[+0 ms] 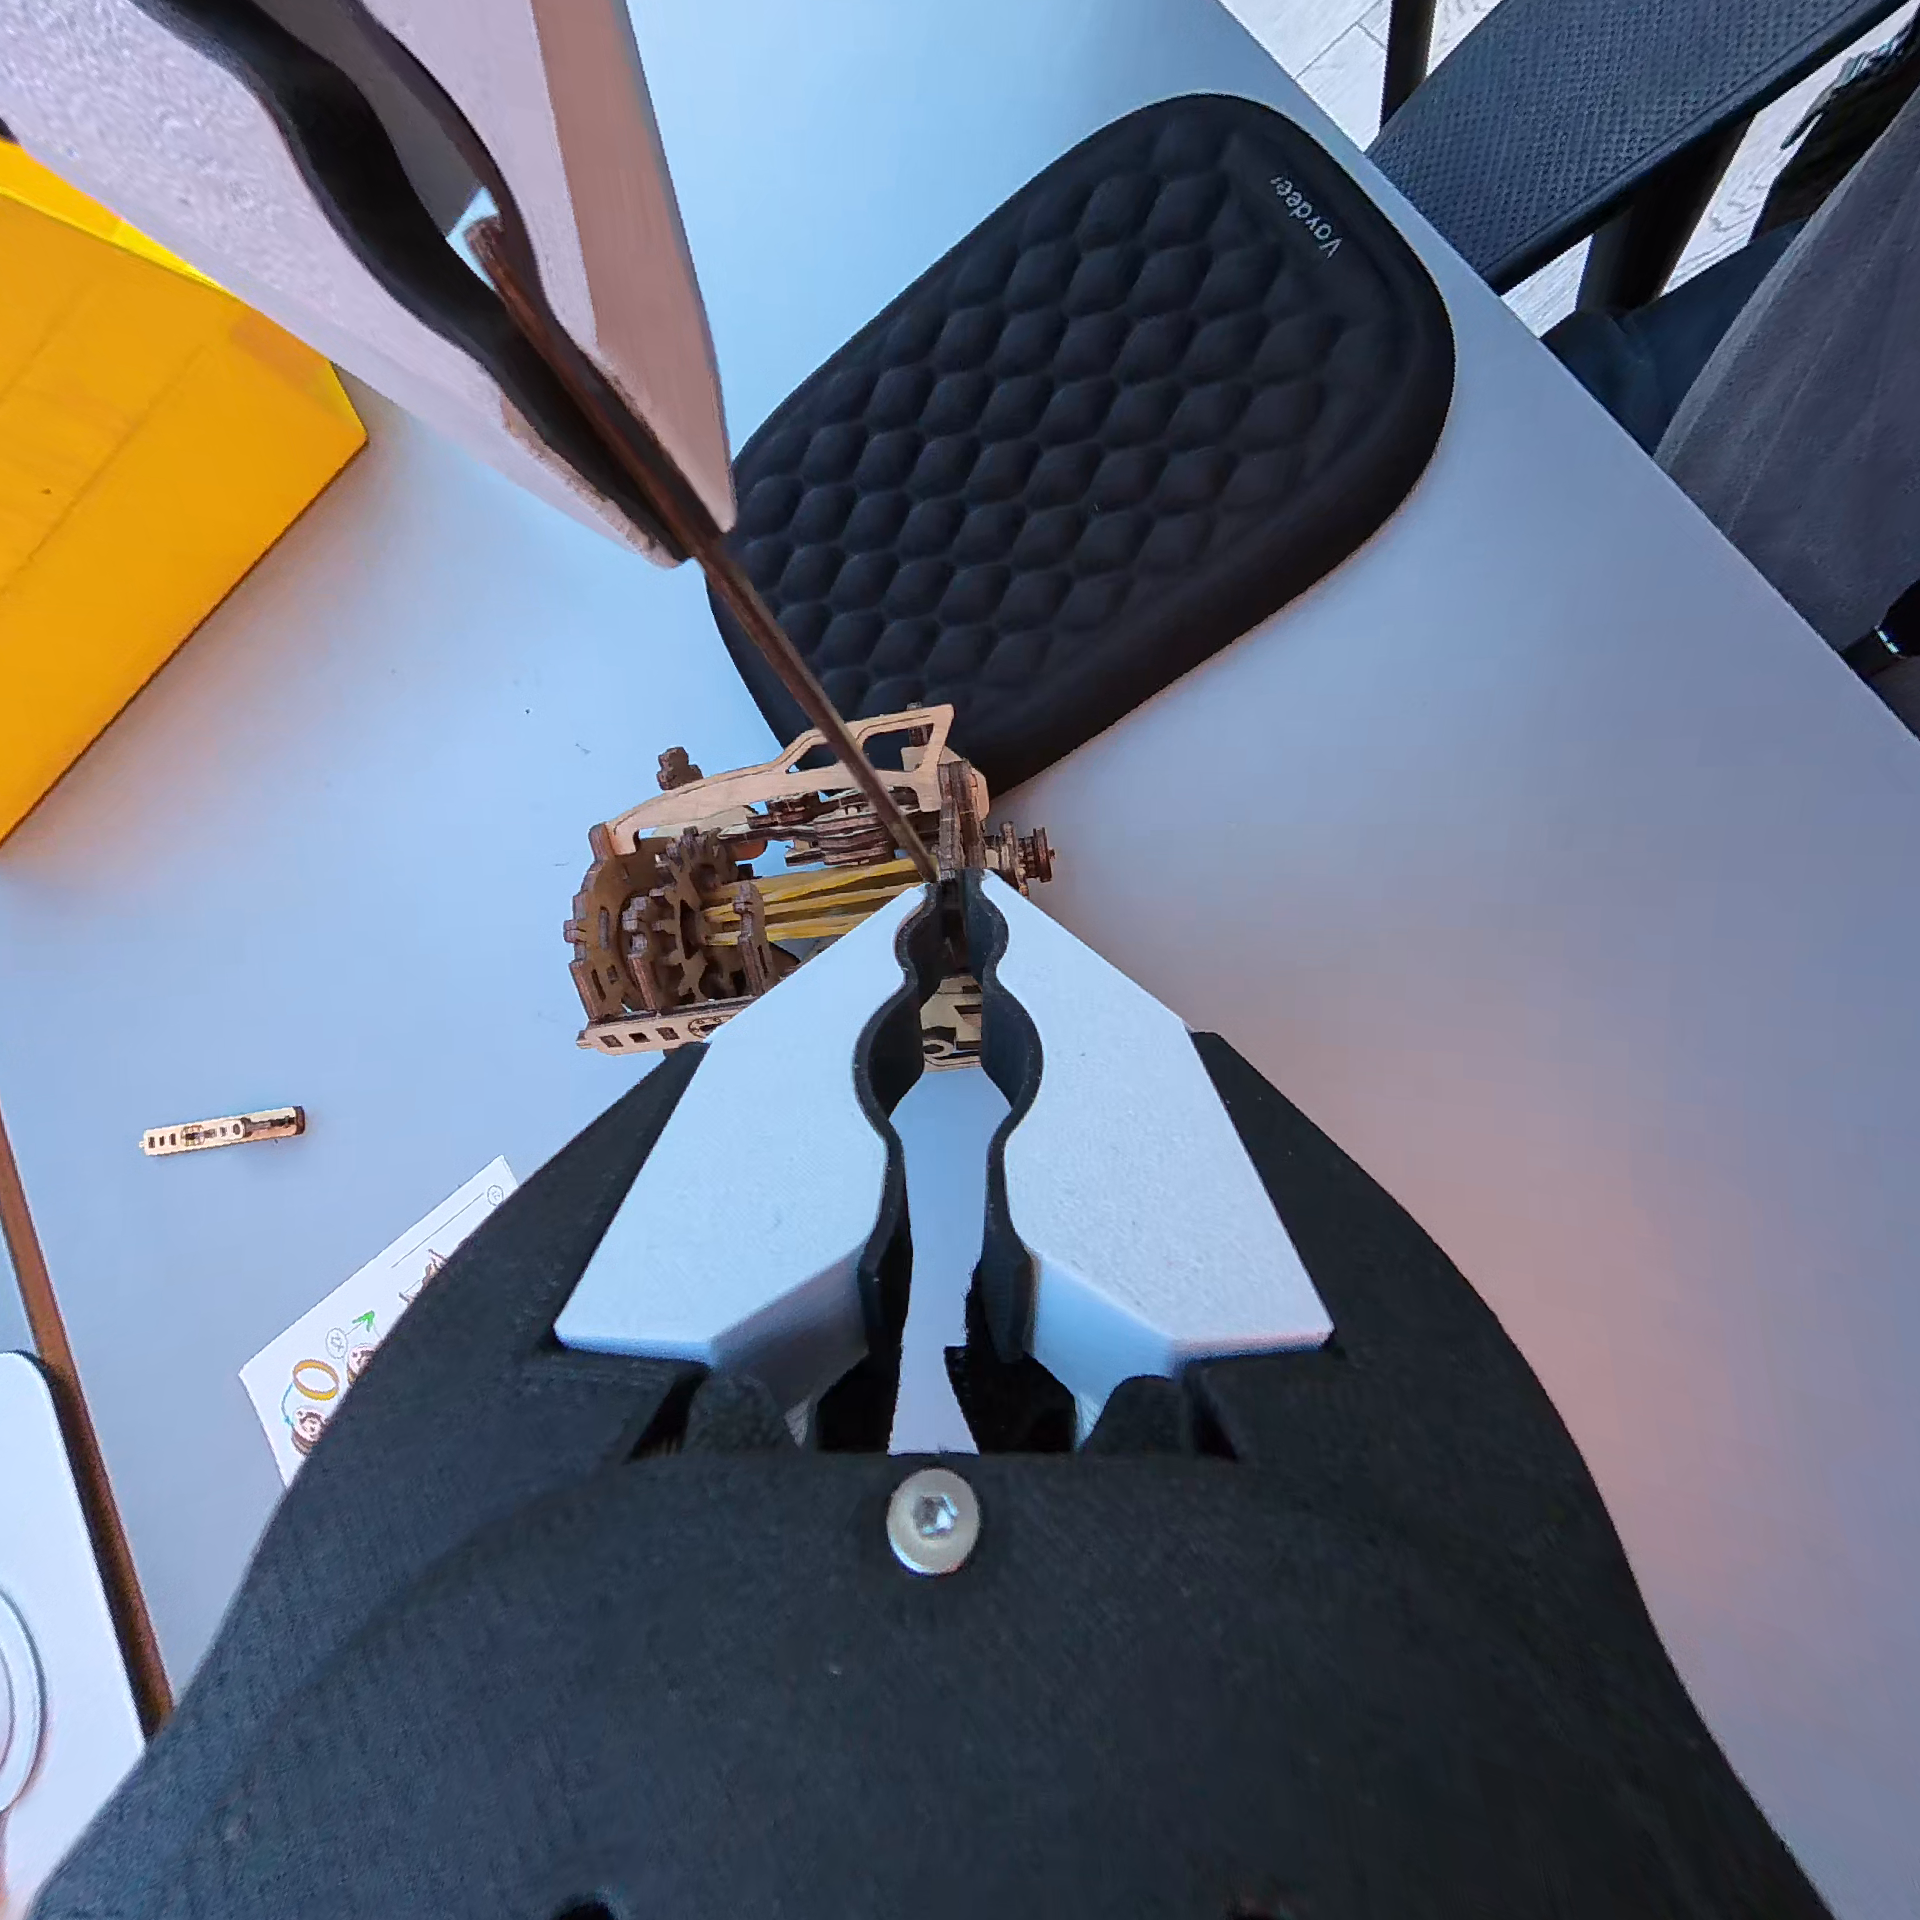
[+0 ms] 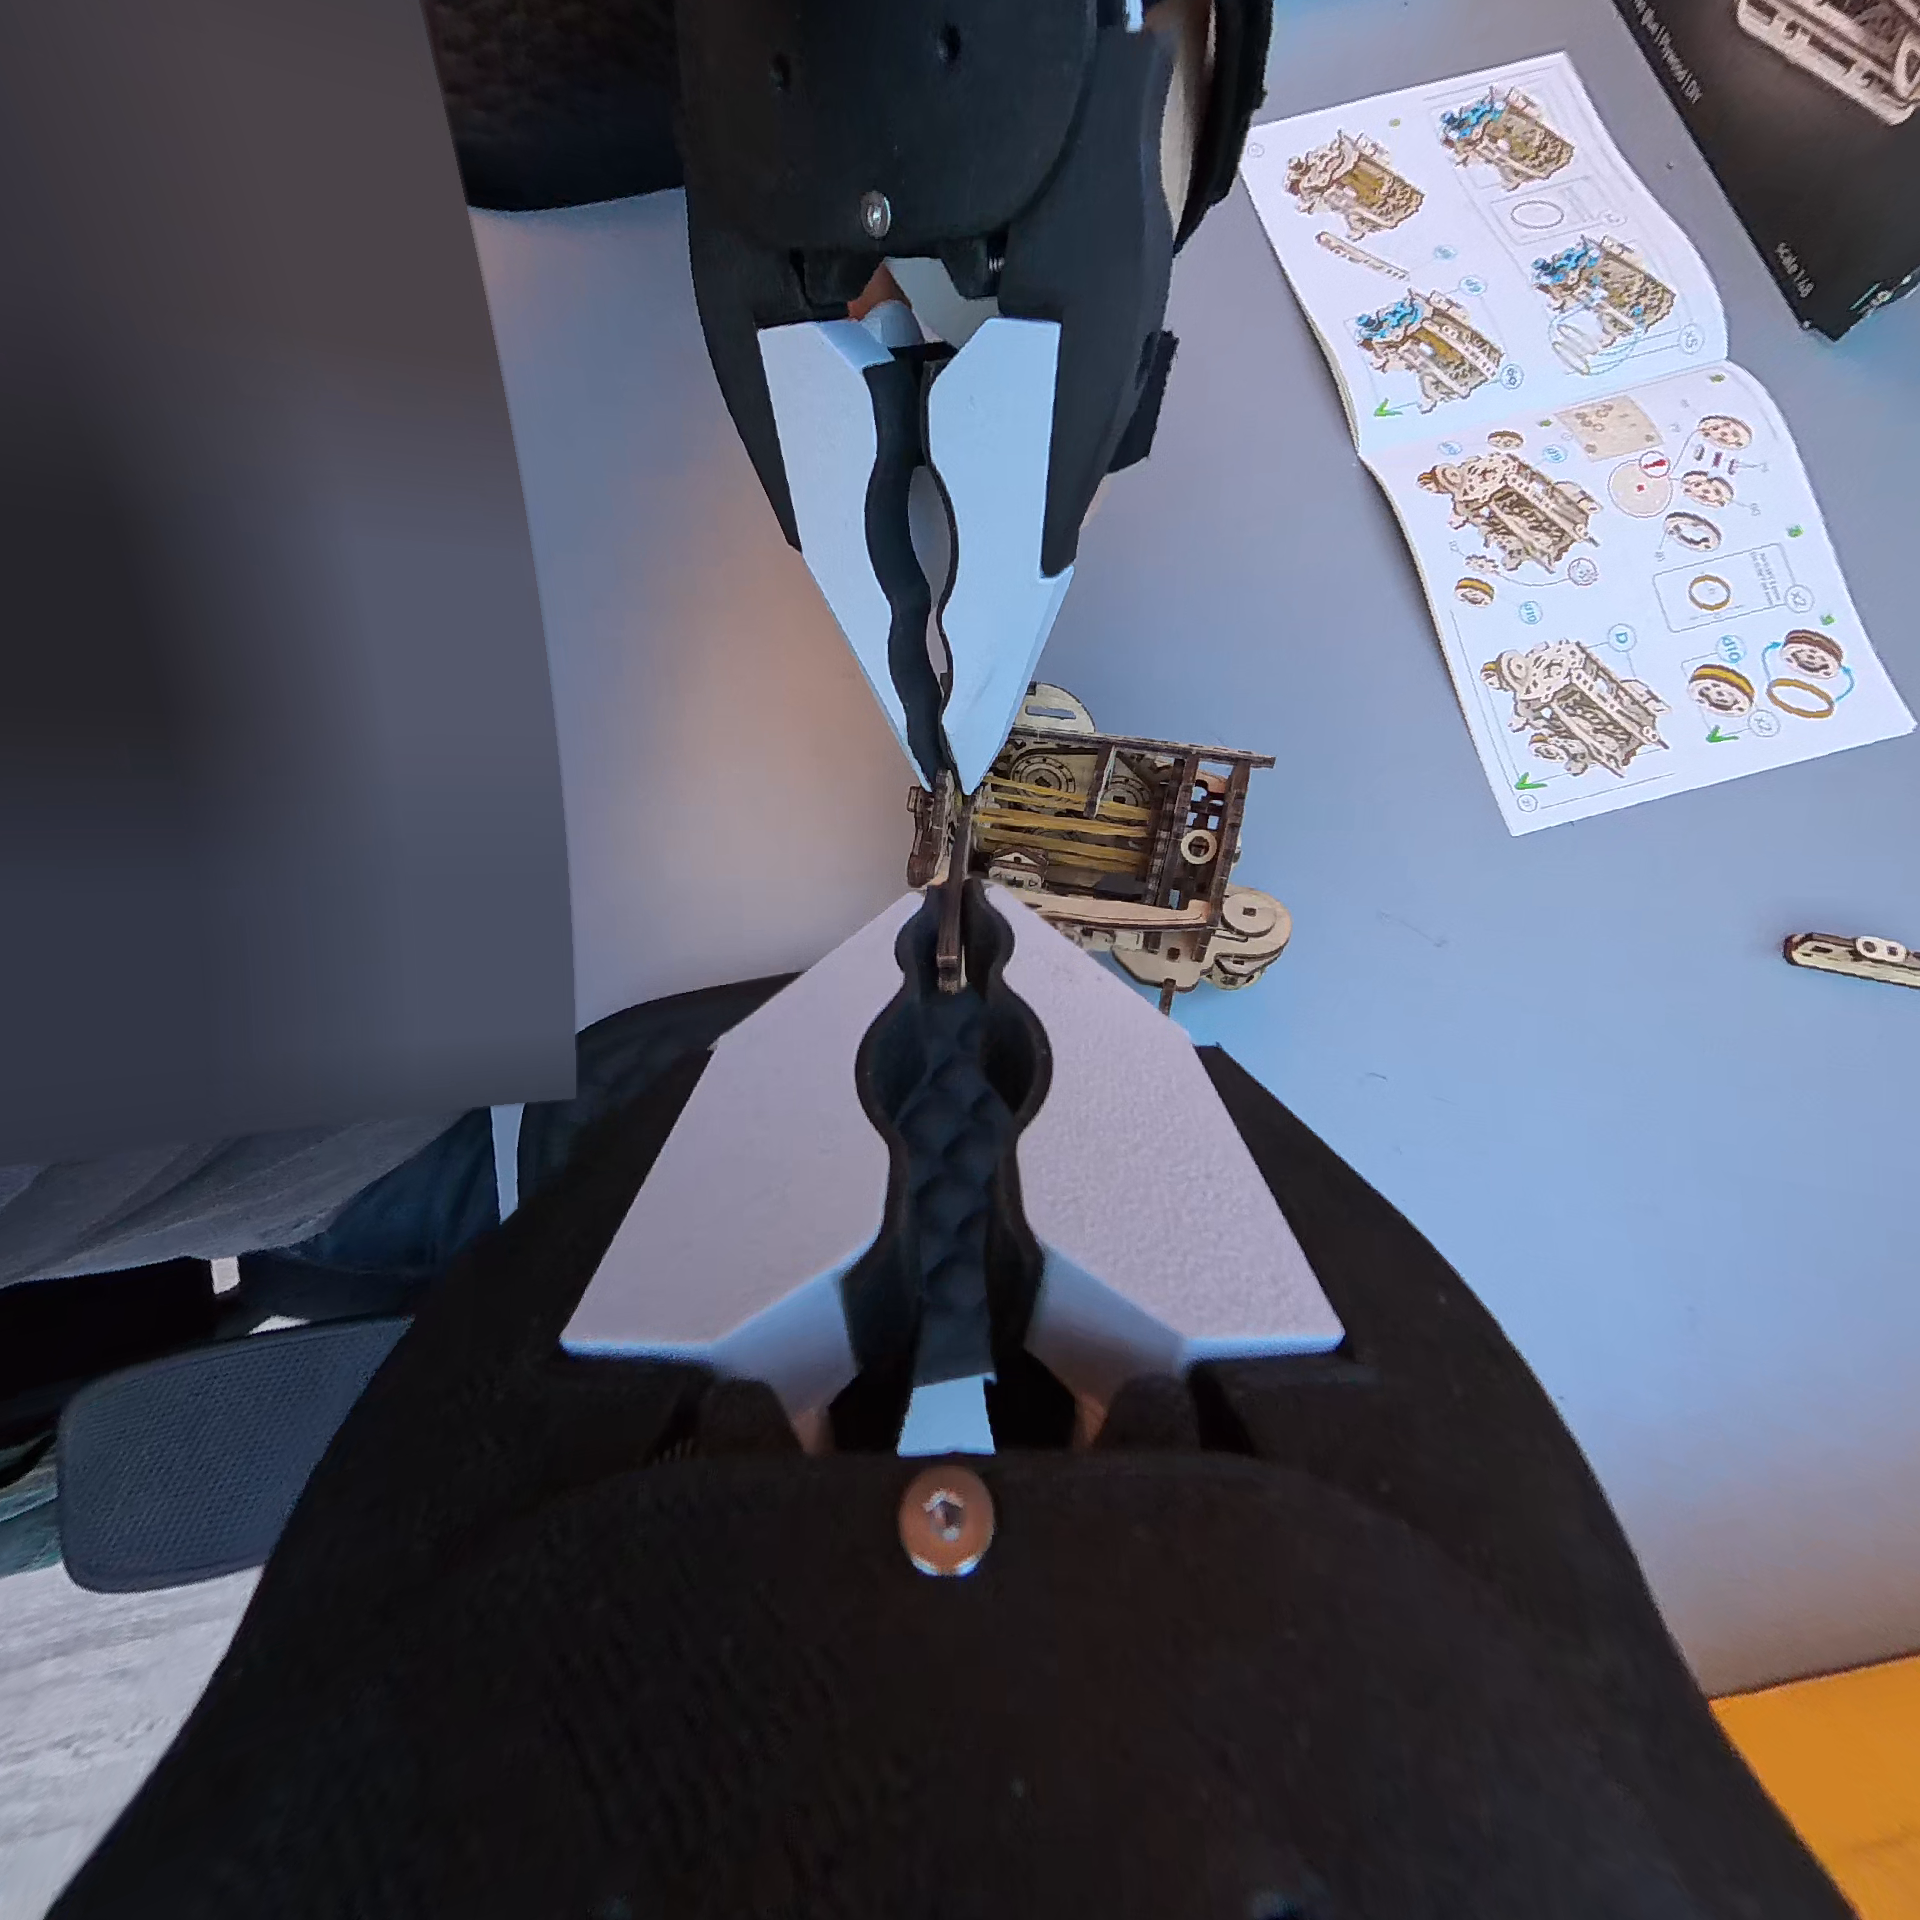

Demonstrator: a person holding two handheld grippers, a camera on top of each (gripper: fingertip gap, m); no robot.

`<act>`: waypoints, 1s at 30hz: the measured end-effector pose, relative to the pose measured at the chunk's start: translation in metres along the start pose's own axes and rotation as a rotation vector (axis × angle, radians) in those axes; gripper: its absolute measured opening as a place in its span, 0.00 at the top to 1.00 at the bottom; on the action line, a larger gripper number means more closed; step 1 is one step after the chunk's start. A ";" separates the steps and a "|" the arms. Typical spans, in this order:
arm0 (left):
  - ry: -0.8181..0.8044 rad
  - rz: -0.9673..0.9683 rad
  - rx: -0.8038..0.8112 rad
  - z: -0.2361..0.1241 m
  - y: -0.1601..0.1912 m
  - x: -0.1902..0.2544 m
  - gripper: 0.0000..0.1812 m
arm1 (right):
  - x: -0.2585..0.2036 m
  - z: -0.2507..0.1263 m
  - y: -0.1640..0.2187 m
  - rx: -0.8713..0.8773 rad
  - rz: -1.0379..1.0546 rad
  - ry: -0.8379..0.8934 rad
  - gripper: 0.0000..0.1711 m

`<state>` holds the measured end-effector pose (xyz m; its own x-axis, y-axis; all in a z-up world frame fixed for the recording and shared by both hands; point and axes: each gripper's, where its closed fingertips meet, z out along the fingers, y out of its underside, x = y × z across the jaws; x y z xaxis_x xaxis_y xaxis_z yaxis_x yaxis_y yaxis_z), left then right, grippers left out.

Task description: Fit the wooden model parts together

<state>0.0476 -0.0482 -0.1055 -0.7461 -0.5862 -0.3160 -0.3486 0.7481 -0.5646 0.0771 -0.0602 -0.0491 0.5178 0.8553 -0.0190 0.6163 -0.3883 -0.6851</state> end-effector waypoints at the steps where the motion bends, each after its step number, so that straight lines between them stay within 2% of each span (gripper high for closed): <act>1: 0.000 0.002 0.002 0.000 0.000 0.000 0.99 | -0.001 0.000 0.002 -0.018 -0.005 -0.007 0.99; 11: -0.002 -0.003 0.012 -0.001 0.001 -0.001 0.99 | 0.003 0.004 0.005 -0.074 -0.023 -0.003 1.00; 20: -0.013 -0.002 0.036 -0.001 0.002 -0.002 1.00 | 0.004 0.004 0.022 -0.103 0.088 0.009 1.00; 30: -0.018 0.017 0.017 -0.002 0.002 -0.001 0.99 | 0.008 0.005 0.010 -0.044 0.165 -0.043 1.00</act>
<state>0.0466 -0.0454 -0.1054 -0.7416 -0.5787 -0.3392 -0.3257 0.7527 -0.5721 0.0848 -0.0552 -0.0596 0.5893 0.7918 -0.1604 0.5506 -0.5389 -0.6375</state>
